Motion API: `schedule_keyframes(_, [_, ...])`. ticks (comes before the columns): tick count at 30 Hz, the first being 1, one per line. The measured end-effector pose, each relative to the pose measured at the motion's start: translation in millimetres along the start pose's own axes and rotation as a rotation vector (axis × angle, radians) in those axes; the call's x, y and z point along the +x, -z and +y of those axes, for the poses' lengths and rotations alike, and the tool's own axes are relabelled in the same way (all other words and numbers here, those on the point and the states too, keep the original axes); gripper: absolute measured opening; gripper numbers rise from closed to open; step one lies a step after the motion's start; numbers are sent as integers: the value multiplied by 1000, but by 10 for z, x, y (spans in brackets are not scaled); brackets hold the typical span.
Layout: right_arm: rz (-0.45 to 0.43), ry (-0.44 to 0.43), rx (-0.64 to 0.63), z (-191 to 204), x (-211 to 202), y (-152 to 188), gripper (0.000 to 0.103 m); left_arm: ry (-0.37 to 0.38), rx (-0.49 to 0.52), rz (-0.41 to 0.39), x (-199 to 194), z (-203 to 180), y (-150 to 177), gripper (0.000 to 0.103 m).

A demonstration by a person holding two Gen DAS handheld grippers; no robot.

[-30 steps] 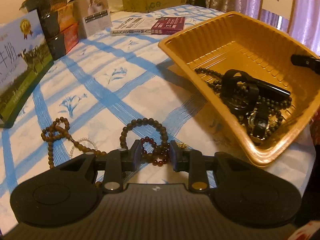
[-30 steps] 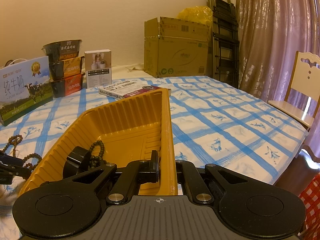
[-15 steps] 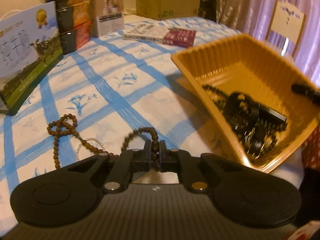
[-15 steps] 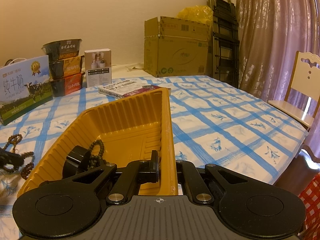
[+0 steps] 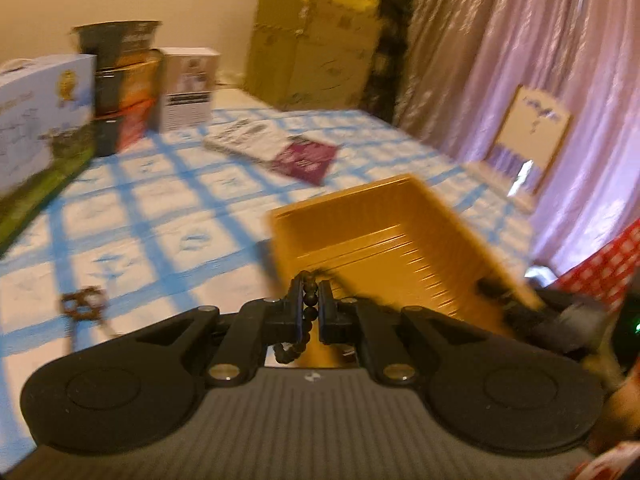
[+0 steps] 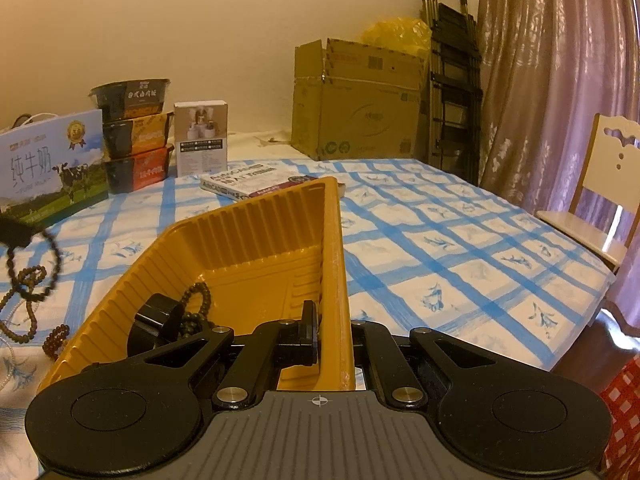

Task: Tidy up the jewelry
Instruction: 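Carry the bead strand into the orange tray and open the left tool, then move the open left tool back toward the long brown bead strand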

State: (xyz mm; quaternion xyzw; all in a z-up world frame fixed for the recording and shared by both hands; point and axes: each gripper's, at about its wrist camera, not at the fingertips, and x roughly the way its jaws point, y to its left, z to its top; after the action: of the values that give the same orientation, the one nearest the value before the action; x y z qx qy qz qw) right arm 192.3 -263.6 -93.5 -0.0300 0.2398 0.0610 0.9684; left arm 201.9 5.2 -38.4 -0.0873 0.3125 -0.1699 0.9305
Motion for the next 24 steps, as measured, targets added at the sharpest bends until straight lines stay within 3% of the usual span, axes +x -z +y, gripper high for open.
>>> schedule_keyframes(5, [-1, -4, 2, -7, 0, 0, 4, 106, -7, 3, 225, -334, -48, 6])
schedule_keyframes(9, [-2, -7, 6, -11, -3, 5, 4, 165, -36, 51, 476, -480, -20, 6])
schedule_keyframes(15, [-3, -9, 8, -8, 4, 4, 4, 184, -64, 90, 696, -580, 55, 5])
schedule_keyframes(17, [-2, -9, 9, -6, 6, 4, 4, 181, -70, 91, 719, -587, 55, 8])
schedule_keyframes(21, [0, -8, 12, -6, 9, 3, 4, 181, -98, 63, 645, -560, 13, 24])
schedule_keyframes(24, [1, -8, 13, -8, 12, 2, 4, 163, -115, 33, 530, -478, -42, 27])
